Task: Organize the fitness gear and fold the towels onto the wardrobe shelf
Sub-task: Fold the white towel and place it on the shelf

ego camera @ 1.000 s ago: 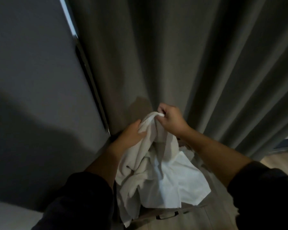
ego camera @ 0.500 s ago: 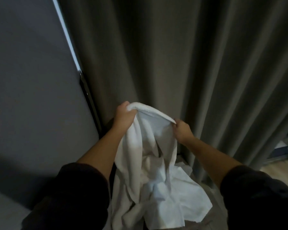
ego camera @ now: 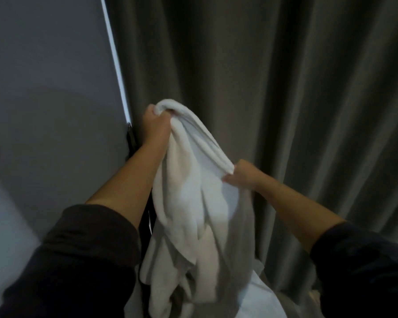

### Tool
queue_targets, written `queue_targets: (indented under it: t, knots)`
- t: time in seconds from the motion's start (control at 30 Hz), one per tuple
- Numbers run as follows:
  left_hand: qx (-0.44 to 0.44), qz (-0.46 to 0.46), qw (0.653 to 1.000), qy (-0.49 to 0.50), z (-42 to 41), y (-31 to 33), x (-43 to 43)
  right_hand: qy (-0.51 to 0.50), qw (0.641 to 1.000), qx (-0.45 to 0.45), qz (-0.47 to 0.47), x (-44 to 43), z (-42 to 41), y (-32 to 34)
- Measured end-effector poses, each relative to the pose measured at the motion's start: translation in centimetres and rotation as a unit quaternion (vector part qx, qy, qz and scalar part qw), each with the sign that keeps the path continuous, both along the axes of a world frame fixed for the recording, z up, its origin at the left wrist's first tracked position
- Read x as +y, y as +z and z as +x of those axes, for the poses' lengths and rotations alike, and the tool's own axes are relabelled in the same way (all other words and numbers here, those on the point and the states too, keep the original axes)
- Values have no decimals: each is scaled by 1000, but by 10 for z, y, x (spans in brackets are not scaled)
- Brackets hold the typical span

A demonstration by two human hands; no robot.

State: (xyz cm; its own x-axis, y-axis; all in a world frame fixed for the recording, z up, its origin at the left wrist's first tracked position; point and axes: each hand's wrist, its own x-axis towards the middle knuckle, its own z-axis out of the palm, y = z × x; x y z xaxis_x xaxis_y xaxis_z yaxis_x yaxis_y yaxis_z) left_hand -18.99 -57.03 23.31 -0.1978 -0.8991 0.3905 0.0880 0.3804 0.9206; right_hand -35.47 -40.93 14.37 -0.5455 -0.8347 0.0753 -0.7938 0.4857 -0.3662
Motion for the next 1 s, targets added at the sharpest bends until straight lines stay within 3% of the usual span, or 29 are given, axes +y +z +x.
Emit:
queue_targets:
  t: [0.07,0.17,0.27,0.37,0.47,0.63,0.73,0.87,1.0]
  knots:
    - [-24,-1,1000,13,3,-6,9,-77,994,-77,-16,17,-7,-26]
    - [-26,18,999,6,9,-24,23,-121,954,-218,-165,34,-11,-38]
    - [-24,46,998,-23,20,-30,37,-84,907,-314,-267,39,1,-14]
    - [-91,37,993,-68,32,-30,60,-23,879,-388,-275,44,22,22]
    - [-138,33,981,-130,48,-30,88,45,901,-360,-238,54,47,55]
    - [-216,57,931,-288,68,-48,116,107,875,-405,-244,70,80,85]
    - [-280,48,935,-211,66,-53,129,112,883,-381,-250,72,93,98]
    - [-150,88,980,-95,75,-42,130,155,889,-338,-268,81,94,93]
    - [-64,102,992,-30,90,-23,132,201,922,-294,-153,91,88,62]
